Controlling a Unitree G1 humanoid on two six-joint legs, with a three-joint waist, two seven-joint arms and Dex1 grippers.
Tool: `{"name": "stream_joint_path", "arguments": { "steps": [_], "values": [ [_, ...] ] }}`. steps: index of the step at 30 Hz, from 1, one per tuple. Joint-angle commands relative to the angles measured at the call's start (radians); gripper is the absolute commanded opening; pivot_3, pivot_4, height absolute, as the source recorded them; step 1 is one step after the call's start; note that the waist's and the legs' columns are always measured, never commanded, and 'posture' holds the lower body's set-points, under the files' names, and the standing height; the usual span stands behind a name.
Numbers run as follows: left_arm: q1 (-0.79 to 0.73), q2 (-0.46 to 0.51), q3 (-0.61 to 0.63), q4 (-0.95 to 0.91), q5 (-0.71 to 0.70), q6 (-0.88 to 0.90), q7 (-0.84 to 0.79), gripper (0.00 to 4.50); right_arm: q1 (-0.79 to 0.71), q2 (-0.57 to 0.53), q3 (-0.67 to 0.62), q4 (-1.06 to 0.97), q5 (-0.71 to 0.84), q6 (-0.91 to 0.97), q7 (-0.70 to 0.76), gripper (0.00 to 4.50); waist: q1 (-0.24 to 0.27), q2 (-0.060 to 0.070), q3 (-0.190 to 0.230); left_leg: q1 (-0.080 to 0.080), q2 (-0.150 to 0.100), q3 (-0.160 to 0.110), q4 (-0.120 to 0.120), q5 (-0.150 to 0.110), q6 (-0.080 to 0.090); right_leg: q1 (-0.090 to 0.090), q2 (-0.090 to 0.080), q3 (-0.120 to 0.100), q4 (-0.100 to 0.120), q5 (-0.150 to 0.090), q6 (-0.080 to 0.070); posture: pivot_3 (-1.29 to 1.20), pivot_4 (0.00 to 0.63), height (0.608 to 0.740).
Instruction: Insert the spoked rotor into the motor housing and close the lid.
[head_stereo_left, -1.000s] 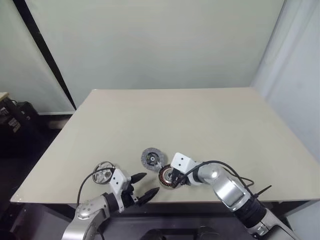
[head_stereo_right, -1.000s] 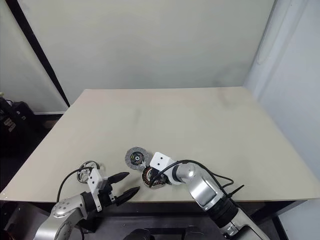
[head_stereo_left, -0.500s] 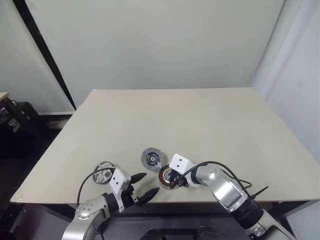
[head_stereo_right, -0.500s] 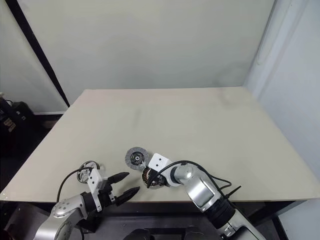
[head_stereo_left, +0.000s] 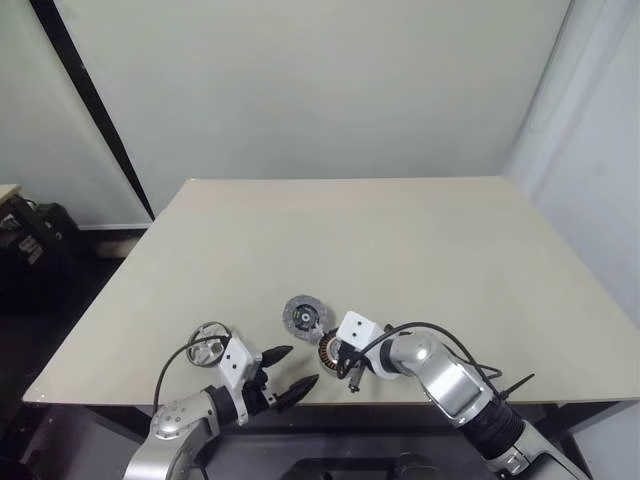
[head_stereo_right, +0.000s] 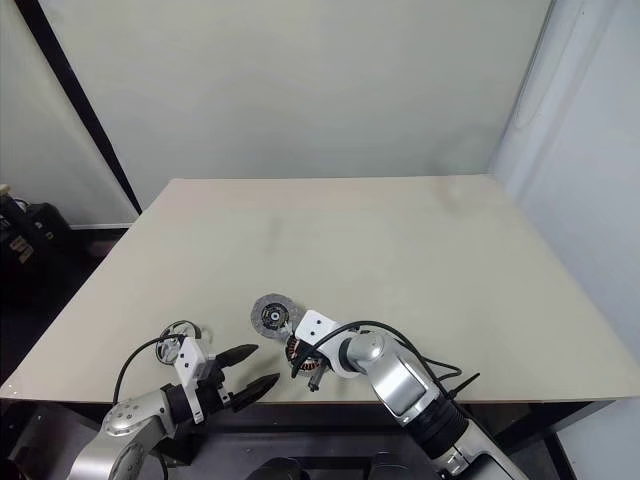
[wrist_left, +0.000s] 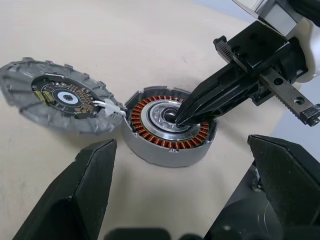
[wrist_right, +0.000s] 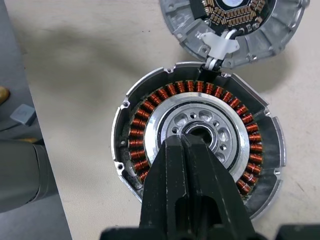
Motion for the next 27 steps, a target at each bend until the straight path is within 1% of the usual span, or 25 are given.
{"name": "stream_joint_path", "arguments": {
  "steps": [1,6,12,17,27],
  "values": [
    [-0.008,0.007,0.005,-0.017,0.005,-0.022,-0.003,4.50,-0.018,-0.007,-0.024,-0.027,0.004,0.014,-0.009,0.02,0.000,0.000,0.000,0.000,0.000,0.000,0.000,0.000,0.000,0.000,0.000,0.000,0.000,0.000,0.000,0.00,0.000,0.740],
    [-0.012,0.007,0.005,-0.012,0.006,-0.022,-0.006,4.50,-0.034,-0.021,-0.017,-0.022,-0.019,0.006,-0.026,0.02,0.001,0.000,0.000,-0.001,0.000,0.000,0.000,0.001,0.002,0.000,0.000,0.000,0.000,0.000,0.000,0.00,0.000,0.740],
    [-0.011,0.004,0.007,-0.011,0.009,-0.023,-0.012,4.50,-0.030,-0.004,-0.029,-0.018,-0.022,-0.012,-0.065,0.02,0.000,0.000,0.000,-0.001,0.000,0.000,0.000,0.000,0.000,0.000,0.000,0.000,0.000,0.000,0.000,0.00,0.000,0.740],
    [-0.009,0.003,0.005,-0.013,0.010,-0.022,-0.011,4.50,-0.036,0.009,-0.033,-0.019,-0.017,-0.019,-0.088,0.02,0.000,0.000,0.000,-0.001,0.000,0.000,0.000,0.001,0.002,-0.001,0.000,0.000,0.000,0.000,0.000,0.00,0.000,0.740],
    [-0.007,0.004,0.004,-0.015,0.009,-0.020,-0.013,4.50,-0.038,-0.007,-0.020,-0.020,-0.024,-0.005,-0.098,0.02,0.000,0.000,0.000,-0.001,0.000,0.000,-0.002,0.000,0.002,-0.001,0.000,0.000,0.000,0.000,0.000,0.00,0.000,0.740]
  ]
}}
